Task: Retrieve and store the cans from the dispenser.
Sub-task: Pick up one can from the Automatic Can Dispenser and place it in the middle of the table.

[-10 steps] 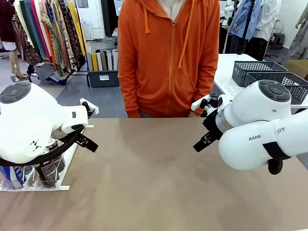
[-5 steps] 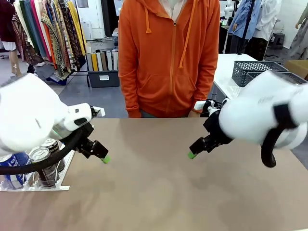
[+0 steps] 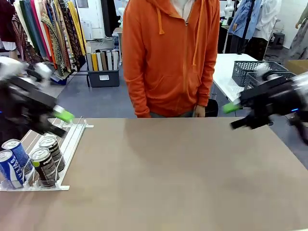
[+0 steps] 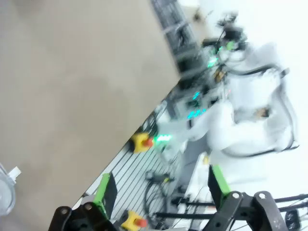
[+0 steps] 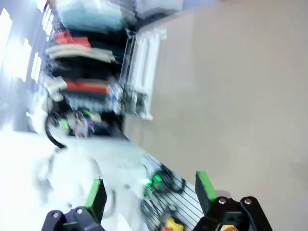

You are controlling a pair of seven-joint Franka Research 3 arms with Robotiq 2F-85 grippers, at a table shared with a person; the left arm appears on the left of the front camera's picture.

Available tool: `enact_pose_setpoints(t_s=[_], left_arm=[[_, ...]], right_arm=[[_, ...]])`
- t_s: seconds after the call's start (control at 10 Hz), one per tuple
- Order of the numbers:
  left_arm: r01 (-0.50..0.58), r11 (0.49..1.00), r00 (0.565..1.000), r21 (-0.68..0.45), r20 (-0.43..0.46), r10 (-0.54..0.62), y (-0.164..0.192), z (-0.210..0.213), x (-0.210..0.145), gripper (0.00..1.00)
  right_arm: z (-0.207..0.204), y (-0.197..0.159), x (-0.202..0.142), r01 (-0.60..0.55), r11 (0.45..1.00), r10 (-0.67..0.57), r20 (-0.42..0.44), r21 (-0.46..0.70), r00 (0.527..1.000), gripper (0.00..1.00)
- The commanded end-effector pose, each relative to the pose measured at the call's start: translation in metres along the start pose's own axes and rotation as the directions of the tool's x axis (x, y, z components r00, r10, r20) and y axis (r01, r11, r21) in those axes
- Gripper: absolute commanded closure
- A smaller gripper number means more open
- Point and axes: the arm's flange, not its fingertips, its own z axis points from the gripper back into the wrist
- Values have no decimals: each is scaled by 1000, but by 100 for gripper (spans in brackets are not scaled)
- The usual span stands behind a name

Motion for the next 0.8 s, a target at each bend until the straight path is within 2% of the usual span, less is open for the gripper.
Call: enact_pose_setpoints(t_s=[0.0, 0.2, 0.4, 0.5, 0.6, 0.7], left_arm=[[-25, 996, 960, -84, 277, 48, 25, 76, -20, 0], [-45, 981, 858, -187, 496, 134, 53, 147, -61, 0], [-109, 972, 768, -209, 604, 216, 72, 176, -94, 0], [-182, 968, 746, -174, 616, 252, 80, 179, -101, 0], [-325, 943, 753, -74, 583, 305, 89, 176, -98, 0], [-165, 967, 753, -194, 609, 251, 79, 195, -108, 0]], right_arm=[[71, -22, -71, 59, 997, -72, 264, 59, 962, 0], [127, -40, -107, 92, 990, -132, 443, 110, 887, 0], [150, -62, -132, 138, 976, -210, 550, 169, 809, 0], [154, -73, -136, 160, 968, -244, 568, 194, 786, 0], [151, -81, -136, 173, 969, -244, 605, 175, 758, 0], [228, -55, -93, 170, 975, -221, 556, 142, 801, 0]])
